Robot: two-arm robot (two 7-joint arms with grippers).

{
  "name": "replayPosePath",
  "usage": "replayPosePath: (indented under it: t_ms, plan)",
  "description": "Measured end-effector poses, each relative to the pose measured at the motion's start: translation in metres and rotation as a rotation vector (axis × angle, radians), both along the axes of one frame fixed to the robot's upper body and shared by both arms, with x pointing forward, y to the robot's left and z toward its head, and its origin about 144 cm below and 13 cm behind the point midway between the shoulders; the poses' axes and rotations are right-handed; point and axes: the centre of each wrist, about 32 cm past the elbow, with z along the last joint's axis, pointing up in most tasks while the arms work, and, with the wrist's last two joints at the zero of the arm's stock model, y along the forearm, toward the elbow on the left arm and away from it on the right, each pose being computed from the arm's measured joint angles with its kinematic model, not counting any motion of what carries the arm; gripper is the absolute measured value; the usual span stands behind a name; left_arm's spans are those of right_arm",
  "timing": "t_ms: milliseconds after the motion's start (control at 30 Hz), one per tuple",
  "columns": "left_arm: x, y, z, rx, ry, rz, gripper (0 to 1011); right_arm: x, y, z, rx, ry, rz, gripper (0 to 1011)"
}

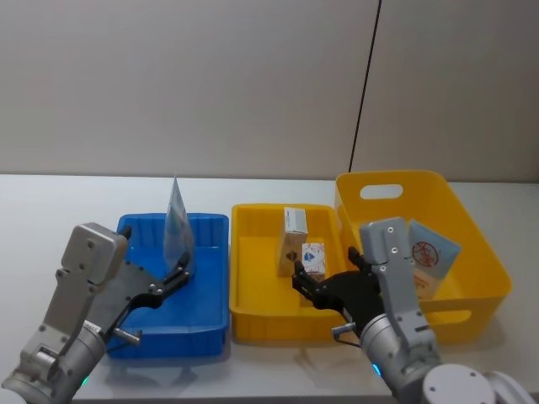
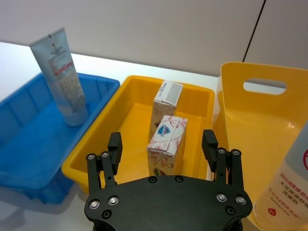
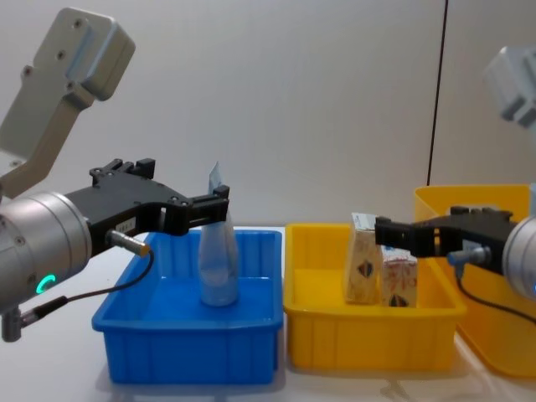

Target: Bimanual collaborative sorting of washing and personal care products

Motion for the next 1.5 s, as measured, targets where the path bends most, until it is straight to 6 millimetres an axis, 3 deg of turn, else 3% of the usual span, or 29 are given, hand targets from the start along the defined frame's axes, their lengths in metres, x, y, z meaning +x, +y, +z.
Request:
replayPosePath:
  t_ms: [700, 1500]
  plan:
    - [0.000, 0.000, 0.000, 0.000, 0.000, 0.000, 1001, 0.026, 0.030, -0.020, -0.087, -0.004, -0.075, 1004]
    - [0.000, 0.000, 0.000, 0.000, 0.000, 0.000, 1001, 0.045, 0.044, -0.037, -0.140, -0.012, -0.154, 1004]
